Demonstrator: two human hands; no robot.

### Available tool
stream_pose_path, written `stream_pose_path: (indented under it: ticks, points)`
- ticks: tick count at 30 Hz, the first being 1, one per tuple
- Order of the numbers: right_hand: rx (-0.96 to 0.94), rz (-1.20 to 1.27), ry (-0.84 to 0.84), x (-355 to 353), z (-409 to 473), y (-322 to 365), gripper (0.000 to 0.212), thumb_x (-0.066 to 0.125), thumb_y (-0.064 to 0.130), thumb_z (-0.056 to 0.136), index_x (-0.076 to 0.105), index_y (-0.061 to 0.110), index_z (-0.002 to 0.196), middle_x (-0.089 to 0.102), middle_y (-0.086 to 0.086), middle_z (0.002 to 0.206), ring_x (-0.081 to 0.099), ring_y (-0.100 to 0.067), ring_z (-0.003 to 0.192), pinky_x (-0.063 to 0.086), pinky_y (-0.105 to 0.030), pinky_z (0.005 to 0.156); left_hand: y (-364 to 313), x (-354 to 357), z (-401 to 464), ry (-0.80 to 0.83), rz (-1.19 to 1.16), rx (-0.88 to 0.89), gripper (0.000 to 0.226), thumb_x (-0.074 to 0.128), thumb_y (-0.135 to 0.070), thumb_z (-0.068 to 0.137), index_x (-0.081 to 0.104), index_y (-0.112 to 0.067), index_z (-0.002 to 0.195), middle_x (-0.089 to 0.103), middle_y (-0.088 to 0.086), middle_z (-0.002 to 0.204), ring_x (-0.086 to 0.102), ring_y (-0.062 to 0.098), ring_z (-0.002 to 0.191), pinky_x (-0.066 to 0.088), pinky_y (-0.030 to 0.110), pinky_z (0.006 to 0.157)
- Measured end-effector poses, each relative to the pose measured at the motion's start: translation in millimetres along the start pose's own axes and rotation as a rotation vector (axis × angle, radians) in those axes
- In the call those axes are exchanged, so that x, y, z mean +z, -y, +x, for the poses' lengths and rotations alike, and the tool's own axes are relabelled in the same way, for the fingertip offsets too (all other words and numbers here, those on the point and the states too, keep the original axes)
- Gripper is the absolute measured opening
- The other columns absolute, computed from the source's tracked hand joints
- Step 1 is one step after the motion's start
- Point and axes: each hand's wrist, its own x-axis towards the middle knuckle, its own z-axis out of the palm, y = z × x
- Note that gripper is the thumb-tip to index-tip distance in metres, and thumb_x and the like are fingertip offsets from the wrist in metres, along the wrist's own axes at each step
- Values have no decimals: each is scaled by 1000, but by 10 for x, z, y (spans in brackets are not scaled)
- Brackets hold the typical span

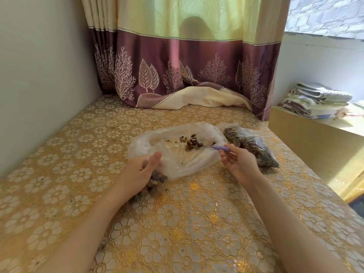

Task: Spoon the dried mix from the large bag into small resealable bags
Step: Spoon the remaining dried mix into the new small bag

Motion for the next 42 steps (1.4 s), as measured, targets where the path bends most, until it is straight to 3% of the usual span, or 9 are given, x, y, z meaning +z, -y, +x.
stream_pose_path:
  ticks: [2, 4, 10, 15, 17, 26, 34, 37, 42]
  points:
    - [12, 40, -13, -19, -7, 13, 15, 44, 2, 97, 56, -2, 89, 70, -22, 88, 58, -15, 62, 51, -18, 50, -29, -19, 17, -12, -82, -24, 64, 24, -80, 72, 66, -34, 60, 65, -11, 58, 59, 5, 54, 45, 25, 63]
    - [-2, 37, -26, -33, -23, 30, 14, 43, 4, 98, 55, -4, 97, 68, -24, 95, 58, -14, 62, 51, -17, 50, -46, -37, 25, -39, -132, -50, 61, 26, -71, 74, 68, -27, 71, 71, -14, 70, 64, -3, 68, 42, 20, 75]
    - [-57, -28, -9, 17, -103, 156, 19, 46, 6, 97, 60, -6, 93, 69, -24, 100, 57, -13, 60, 50, -18, 52, -105, -53, 15, -109, -218, -59, 44, 32, -50, 83, 66, -22, 79, 68, -19, 61, 61, -10, 61, 39, -3, 61]
    - [-152, -19, 134, 194, -255, 306, 28, 48, 15, 98, 62, 2, 78, 73, -11, 74, 60, -10, 52, 50, -17, 50, -74, -94, 12, -143, -323, -55, 52, 32, -51, 84, 69, -13, 82, 70, -1, 72, 65, 10, 67, 44, 6, 60]
    - [-162, -9, 198, 282, -342, 362, 30, 49, 18, 98, 64, 3, 78, 72, -8, 69, 61, -10, 52, 50, -17, 49, -76, -100, 7, -150, -338, -46, 52, 31, -52, 84, 66, -14, 88, 68, 0, 69, 63, 9, 65, 44, 6, 59]
    - [-249, -197, 502, 613, -648, 429, 29, 46, 19, 99, 65, 3, 84, 74, -8, 77, 61, -10, 58, 50, -16, 53, -83, -105, 26, -170, -357, -30, 45, 34, -56, 81, 60, -22, 95, 67, -9, 68, 60, -4, 62, 43, 3, 58]
    - [-326, -277, 666, 632, -660, 421, 19, 47, 2, 94, 65, 4, 97, 74, -7, 84, 64, -15, 64, 49, -21, 54, -29, -162, 49, -142, -422, -32, 49, 43, -56, 78, 59, -17, 103, 67, 0, 85, 63, 12, 77, 49, 21, 72]
    - [-330, -199, 664, 594, -621, 430, 19, 47, 3, 92, 65, 4, 96, 74, -12, 90, 62, -16, 64, 49, -21, 54, -23, -163, 50, -146, -390, -7, 52, 42, -59, 78, 57, -17, 106, 66, 3, 88, 64, 14, 81, 50, 23, 77]
    - [-337, -90, 440, 461, -470, 412, 19, 46, 8, 94, 62, 4, 85, 73, -19, 93, 58, -16, 61, 48, -20, 54, -25, -160, 51, -139, -330, 28, 74, 38, -79, 68, 54, -20, 110, 66, 3, 87, 65, 12, 79, 51, 22, 74]
